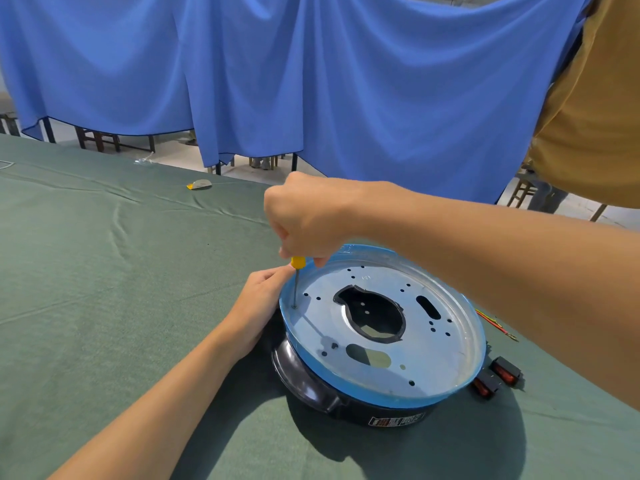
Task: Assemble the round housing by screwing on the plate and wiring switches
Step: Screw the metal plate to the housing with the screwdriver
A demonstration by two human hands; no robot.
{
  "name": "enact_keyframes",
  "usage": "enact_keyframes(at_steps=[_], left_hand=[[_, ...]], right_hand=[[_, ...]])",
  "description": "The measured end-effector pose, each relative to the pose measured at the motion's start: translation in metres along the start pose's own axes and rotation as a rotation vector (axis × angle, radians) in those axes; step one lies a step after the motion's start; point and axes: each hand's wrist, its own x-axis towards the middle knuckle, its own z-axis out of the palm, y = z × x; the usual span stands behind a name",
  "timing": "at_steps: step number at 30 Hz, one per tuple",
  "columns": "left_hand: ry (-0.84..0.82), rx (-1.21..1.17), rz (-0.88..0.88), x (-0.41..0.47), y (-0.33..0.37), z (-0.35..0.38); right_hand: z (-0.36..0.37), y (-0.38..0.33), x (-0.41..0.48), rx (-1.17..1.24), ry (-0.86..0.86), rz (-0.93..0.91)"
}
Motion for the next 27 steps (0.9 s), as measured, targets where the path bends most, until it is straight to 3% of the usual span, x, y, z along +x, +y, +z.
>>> enact_keyframes(at_steps=[7, 12, 17, 27], left_hand=[[0.01, -0.008, -0.013, 0.001, -0.001, 0.0], [0.011, -0.025, 0.004, 0.0, -0.002, 0.0], [0.005, -0.025, 0.007, 0.0, -0.002, 0.0], [0.006, -0.033, 0.006, -0.005, 0.001, 0.001]], right_hand=[[0.013, 0.005, 0.005, 0.17, -0.033, 0.144], [0.003, 0.011, -0.003, 0.106, -0.209, 0.111], [0.007, 0.003, -0.004, -0.004, -0.103, 0.076], [0.006, 0.007, -0.006, 0.179, -0.238, 0.146]])
